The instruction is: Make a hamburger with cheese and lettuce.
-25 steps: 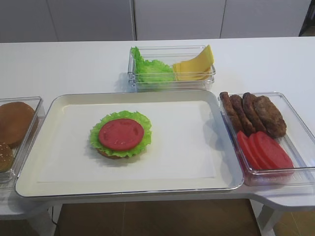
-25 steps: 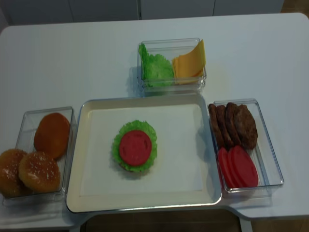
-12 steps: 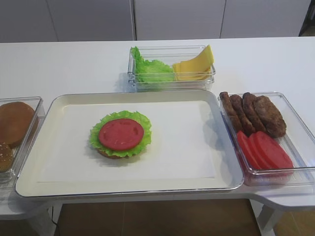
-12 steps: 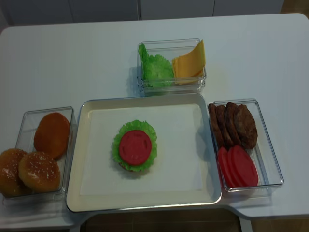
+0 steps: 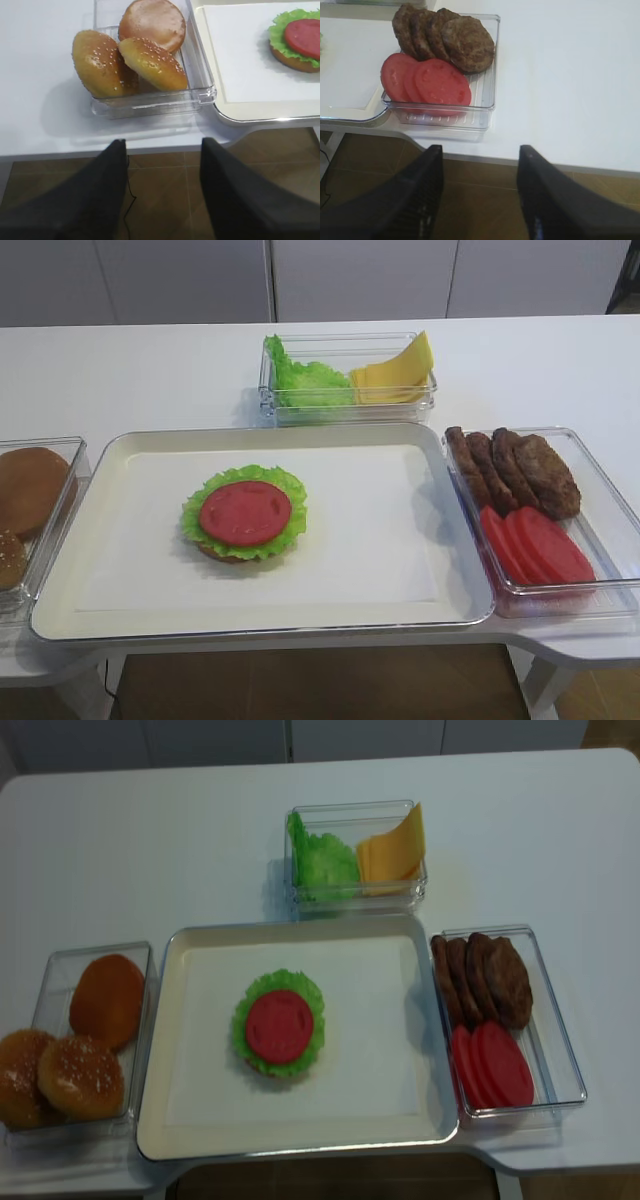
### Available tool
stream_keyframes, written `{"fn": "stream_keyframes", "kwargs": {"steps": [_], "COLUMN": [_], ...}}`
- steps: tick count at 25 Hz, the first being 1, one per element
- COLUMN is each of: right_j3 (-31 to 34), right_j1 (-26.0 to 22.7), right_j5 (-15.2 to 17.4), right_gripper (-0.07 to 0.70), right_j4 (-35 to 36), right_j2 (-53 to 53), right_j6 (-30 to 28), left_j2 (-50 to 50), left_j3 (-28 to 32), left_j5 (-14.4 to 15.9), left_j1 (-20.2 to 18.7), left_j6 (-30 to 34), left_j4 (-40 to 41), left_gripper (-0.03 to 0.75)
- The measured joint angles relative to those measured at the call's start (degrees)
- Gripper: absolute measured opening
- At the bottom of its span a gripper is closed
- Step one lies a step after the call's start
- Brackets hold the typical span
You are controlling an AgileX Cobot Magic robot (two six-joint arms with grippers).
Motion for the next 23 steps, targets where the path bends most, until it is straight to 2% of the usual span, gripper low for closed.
{"fn": "stream_keyframes", "kwargs": {"steps": [4,10,23], "right_j3": [0.0,0.0,0.0], "right_j1": [-1.3,-7.0,-7.1], "right_j5": [0.0,-0.1,-0.1], "right_gripper": [0.363,0.341,0.242], "right_j4": [0.0,0.0,0.0], "right_j2": [0.0,0.0,0.0], "right_j6": [0.0,0.0,0.0], "left_j2": [0.0,0.0,0.0], "left_j3": [0.0,0.0,0.0], "left_j5": [0.0,0.0,0.0], "left_j1": [0.0,0.0,0.0], "left_j6": [0.0,0.0,0.0], "left_j4": [0.0,-0.1,-0.2], "left_gripper": [0.358,0.358,0.358]}}
